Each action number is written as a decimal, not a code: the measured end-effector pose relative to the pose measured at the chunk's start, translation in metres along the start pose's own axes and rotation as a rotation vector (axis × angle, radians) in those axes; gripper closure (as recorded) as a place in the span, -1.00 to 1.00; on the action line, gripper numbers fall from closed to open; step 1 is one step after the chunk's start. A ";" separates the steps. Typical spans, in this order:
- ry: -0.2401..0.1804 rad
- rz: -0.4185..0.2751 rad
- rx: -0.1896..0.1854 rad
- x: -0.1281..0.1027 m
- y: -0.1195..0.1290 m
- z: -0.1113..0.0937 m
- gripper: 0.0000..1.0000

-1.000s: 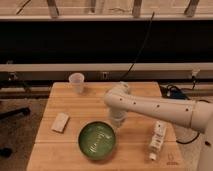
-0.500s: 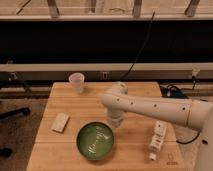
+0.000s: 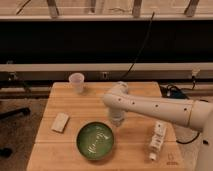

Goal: Push the ceramic bowl across the table

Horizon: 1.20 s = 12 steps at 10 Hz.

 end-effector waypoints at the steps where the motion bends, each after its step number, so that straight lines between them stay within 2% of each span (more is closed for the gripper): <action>1: -0.003 0.000 -0.003 -0.002 0.001 0.004 0.83; 4: -0.018 -0.009 -0.016 -0.010 0.006 0.010 0.83; 12: -0.085 -0.087 -0.034 -0.053 0.001 0.018 0.83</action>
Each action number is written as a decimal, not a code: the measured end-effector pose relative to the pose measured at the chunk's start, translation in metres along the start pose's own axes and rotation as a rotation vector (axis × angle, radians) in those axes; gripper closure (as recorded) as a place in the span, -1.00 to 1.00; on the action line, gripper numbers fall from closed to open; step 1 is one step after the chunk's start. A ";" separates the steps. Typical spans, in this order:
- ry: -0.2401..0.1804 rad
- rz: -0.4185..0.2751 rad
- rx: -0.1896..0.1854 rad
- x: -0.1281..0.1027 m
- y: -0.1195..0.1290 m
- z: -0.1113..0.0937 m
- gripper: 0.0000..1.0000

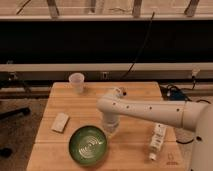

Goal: Push the ceramic bowl across the table

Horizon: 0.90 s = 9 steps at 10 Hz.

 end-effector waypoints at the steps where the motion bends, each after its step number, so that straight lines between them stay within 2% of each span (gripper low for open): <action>1: -0.006 -0.012 -0.002 -0.005 -0.002 0.001 0.83; 6: -0.034 -0.065 -0.004 -0.026 -0.007 0.001 0.83; 9: -0.024 -0.057 -0.004 -0.025 -0.010 0.002 0.83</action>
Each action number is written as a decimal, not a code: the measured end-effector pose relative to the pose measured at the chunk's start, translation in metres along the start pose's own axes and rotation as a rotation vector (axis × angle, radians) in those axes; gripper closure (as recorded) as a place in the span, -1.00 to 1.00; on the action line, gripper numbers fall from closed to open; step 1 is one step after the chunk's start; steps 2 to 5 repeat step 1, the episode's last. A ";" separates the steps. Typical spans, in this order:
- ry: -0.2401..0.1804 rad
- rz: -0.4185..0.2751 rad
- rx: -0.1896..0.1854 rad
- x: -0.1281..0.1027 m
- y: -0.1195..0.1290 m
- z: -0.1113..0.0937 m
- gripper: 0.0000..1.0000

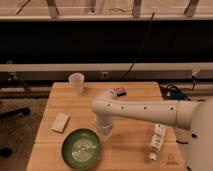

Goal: Push the ceramic bowl across the table

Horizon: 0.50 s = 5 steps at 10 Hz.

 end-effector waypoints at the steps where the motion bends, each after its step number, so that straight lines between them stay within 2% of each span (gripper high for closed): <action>1: 0.000 0.000 0.000 0.000 0.000 0.000 0.83; 5: 0.000 0.000 0.000 0.000 0.000 0.000 0.83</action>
